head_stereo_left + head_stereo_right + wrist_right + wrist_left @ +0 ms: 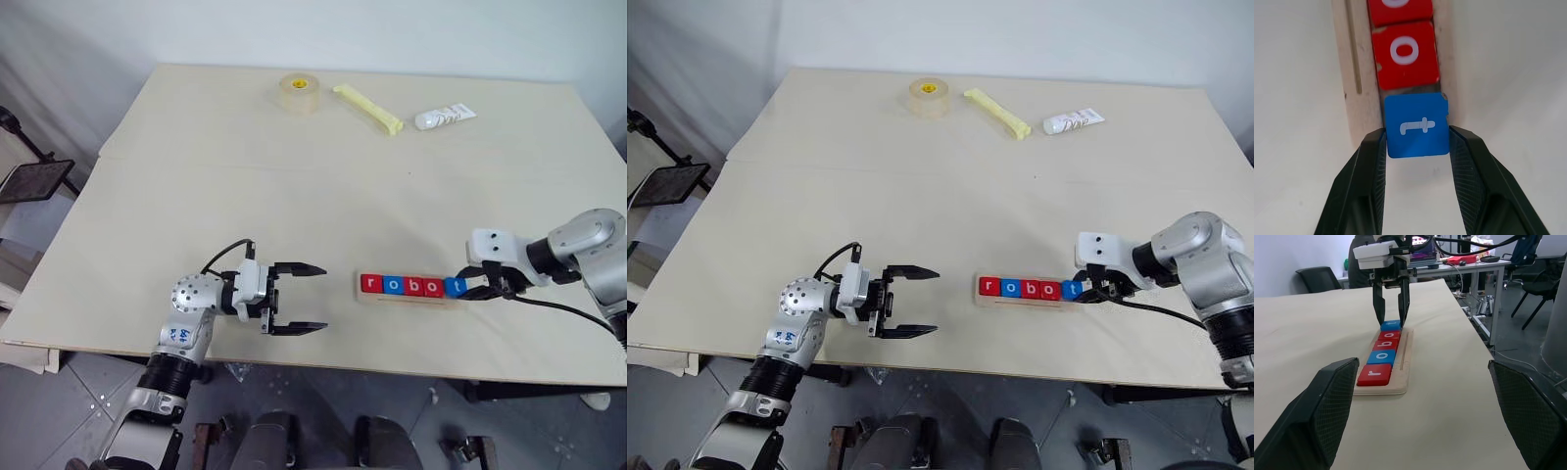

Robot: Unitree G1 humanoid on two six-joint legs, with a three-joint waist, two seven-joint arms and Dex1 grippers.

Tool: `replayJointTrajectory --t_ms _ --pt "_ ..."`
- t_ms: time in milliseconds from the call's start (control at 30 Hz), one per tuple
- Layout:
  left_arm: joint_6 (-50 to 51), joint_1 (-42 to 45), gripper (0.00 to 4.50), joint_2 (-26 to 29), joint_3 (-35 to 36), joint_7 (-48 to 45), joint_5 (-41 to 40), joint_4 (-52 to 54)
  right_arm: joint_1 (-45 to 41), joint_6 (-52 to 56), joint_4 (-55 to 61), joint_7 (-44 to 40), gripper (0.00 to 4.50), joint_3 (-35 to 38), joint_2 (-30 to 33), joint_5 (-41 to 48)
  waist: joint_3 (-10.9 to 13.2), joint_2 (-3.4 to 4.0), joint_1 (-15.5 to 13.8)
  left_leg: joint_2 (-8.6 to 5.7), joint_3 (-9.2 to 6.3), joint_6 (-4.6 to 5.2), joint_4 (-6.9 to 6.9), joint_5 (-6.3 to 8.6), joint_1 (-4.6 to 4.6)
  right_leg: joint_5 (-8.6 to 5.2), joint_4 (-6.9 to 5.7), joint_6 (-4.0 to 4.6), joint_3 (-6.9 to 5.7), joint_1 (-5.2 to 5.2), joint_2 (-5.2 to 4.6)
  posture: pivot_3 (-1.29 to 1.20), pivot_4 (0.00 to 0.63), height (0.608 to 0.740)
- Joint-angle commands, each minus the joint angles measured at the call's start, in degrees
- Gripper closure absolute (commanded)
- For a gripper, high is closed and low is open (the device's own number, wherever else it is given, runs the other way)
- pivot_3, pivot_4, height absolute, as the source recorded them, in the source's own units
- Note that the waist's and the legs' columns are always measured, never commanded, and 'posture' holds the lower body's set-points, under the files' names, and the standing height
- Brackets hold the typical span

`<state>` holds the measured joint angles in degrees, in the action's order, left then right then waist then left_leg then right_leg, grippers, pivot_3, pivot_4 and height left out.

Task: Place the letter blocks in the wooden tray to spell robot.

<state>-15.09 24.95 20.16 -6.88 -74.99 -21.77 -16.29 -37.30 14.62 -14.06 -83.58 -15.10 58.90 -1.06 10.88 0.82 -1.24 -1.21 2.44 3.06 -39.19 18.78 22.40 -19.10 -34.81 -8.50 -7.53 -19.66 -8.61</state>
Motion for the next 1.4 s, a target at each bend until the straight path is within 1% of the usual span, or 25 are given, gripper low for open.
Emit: replayJointTrajectory --t_ms 33,100,200,300,333,533,667,733,800,867,900,1000,1100,1167,1300,1400 --pt "-0.9 0.0 0.00 -0.3 0.0 0.5 0.3 1.5 -0.6 0.3 1.1 -0.7 3.04 0.8 -0.3 0.5 0.0 0.00 0.0 0.00 0.00 0.00 0.00 0.00 0.00 0.00 0.00 0.00 0.00 0.00 0.00 0.00 0.150 0.740" --pt "-1.1 0.2 0.00 -0.4 0.0 0.6 0.4 1.3 -0.7 0.9 1.5 -0.6 2.26 1.0 -0.6 0.8 0.0 0.00 0.0 0.00 0.00 0.00 0.00 0.00 0.00 0.00 0.00 0.00 0.00 0.01 0.00 0.00 0.150 0.740" --pt "-1.2 0.3 0.00 -0.5 -0.1 0.7 0.5 1.2 -0.7 1.6 1.9 -0.7 1.36 1.2 -0.7 1.0 0.0 0.00 0.0 0.00 0.00 0.00 0.00 0.00 0.00 0.00 0.00 0.00 0.00 0.00 0.00 0.00 0.150 0.740" --pt "-1.3 0.5 0.00 -0.6 -0.1 0.7 0.6 0.8 -0.6 2.0 2.5 -0.7 0.24 1.7 -0.4 1.5 0.0 0.00 0.0 -0.01 0.00 0.00 0.00 0.00 0.00 0.00 0.00 0.00 0.00 0.00 0.00 0.00 0.150 0.740" --pt "-1.4 0.5 0.00 -0.6 -0.1 0.6 0.6 0.8 -0.5 2.3 2.9 -0.9 0.05 2.1 -0.1 2.0 0.0 0.00 0.0 0.00 0.00 0.00 0.00 0.00 0.00 0.00 0.00 0.00 0.00 0.00 0.00 0.00 0.150 0.740" --pt "-1.2 0.5 0.00 -1.0 0.1 0.8 0.6 0.9 2.2 6.1 7.4 -0.4 0.05 7.4 1.9 6.7 0.0 -0.01 -0.2 -0.01 -0.01 0.00 0.00 0.00 0.00 0.00 -0.01 0.00 -0.01 0.00 -0.01 0.00 0.150 0.740" --pt "-0.1 -0.1 0.00 -1.6 0.5 2.6 0.3 2.0 7.3 8.2 10.1 1.8 0.05 16.1 2.0 12.8 0.0 -0.02 -0.3 -0.02 -0.07 0.00 0.00 0.00 0.01 0.00 -0.02 0.00 -0.02 0.01 -0.01 0.00 0.150 0.740" --pt "1.2 -0.1 0.00 -1.7 0.7 4.1 0.3 2.6 9.8 6.9 10.1 2.4 0.05 19.6 1.8 14.8 0.0 -0.02 -0.2 -0.02 -0.09 0.00 0.00 0.00 0.01 0.00 0.00 0.00 -0.03 0.05 -0.01 0.00 0.150 0.740" --pt "2.8 0.0 0.00 -1.1 1.2 6.6 1.2 3.4 15.9 4.2 8.3 1.0 0.05 26.2 2.8 17.5 0.0 -0.03 -0.3 -0.02 -0.08 0.00 0.00 0.00 0.01 0.00 0.00 0.00 -0.03 0.04 -0.01 0.00 0.150 0.740" --pt "5.8 -0.1 0.00 -0.4 2.6 9.6 0.8 4.9 24.2 -1.4 5.8 -3.8 0.05 34.1 3.6 20.4 0.0 -0.05 -1.0 -0.03 -0.16 0.00 0.01 0.00 0.01 0.00 -0.02 0.00 -0.06 0.06 -0.01 0.00 0.150 0.740" --pt "6.2 -0.6 0.00 0.0 3.4 7.1 -2.4 6.1 26.7 -2.8 5.1 -5.4 0.05 37.4 3.1 22.6 0.0 -0.07 -1.2 -0.06 -0.24 0.01 0.04 0.00 0.02 0.00 -0.01 0.00 -0.08 0.10 -0.01 0.00 0.150 0.740" --pt "8.6 -0.8 0.00 2.4 4.9 5.6 -4.3 7.3 31.7 -5.6 3.1 -7.3 0.05 43.8 2.6 26.5 0.0 -0.06 -0.8 -0.08 -0.11 0.05 0.06 0.03 0.00 0.01 0.03 -0.01 -0.04 0.08 -0.03 0.00 0.150 0.740" --pt "12.3 -0.4 0.00 4.4 5.8 4.1 -6.4 8.6 35.0 -8.0 0.5 -8.8 0.05 45.8 3.5 28.8 0.0 -0.07 -0.1 -0.01 -0.06 0.00 0.06 0.00 -0.13 0.01 0.06 -0.01 -0.02 0.23 0.00 0.00 0.150 0.740" --pt "14.4 0.0 0.00 6.0 6.3 2.4 -7.6 9.2 37.1 -9.9 -1.5 -8.9 0.05 46.1 4.4 32.0 0.0 -0.07 0.0 0.04 -0.05 -0.04 0.06 -0.02 -0.17 0.01 0.08 -0.01 -0.01 0.25 0.04 0.00 0.150 0.740" --pt "17.9 -0.6 0.00 8.2 6.6 -0.1 -9.6 11.2 37.7 -12.3 -5.3 -8.9 0.05 44.6 5.5 35.3 0.0 -0.07 0.0 0.03 0.02 -0.03 0.06 -0.02 -0.17 0.01 0.08 -0.01 0.05 0.22 0.03 0.00 0.150 0.740" --pt "18.4 -1.0 0.00 8.1 7.3 -0.7 -10.5 12.1 37.5 -13.1 -6.5 -8.9 0.05 43.3 5.9 36.9 0.0 -0.07 -0.1 0.04 0.01 -0.03 0.06 -0.02 -0.18 0.01 0.08 -0.01 0.05 0.23 0.03 0.00 0.150 0.740"
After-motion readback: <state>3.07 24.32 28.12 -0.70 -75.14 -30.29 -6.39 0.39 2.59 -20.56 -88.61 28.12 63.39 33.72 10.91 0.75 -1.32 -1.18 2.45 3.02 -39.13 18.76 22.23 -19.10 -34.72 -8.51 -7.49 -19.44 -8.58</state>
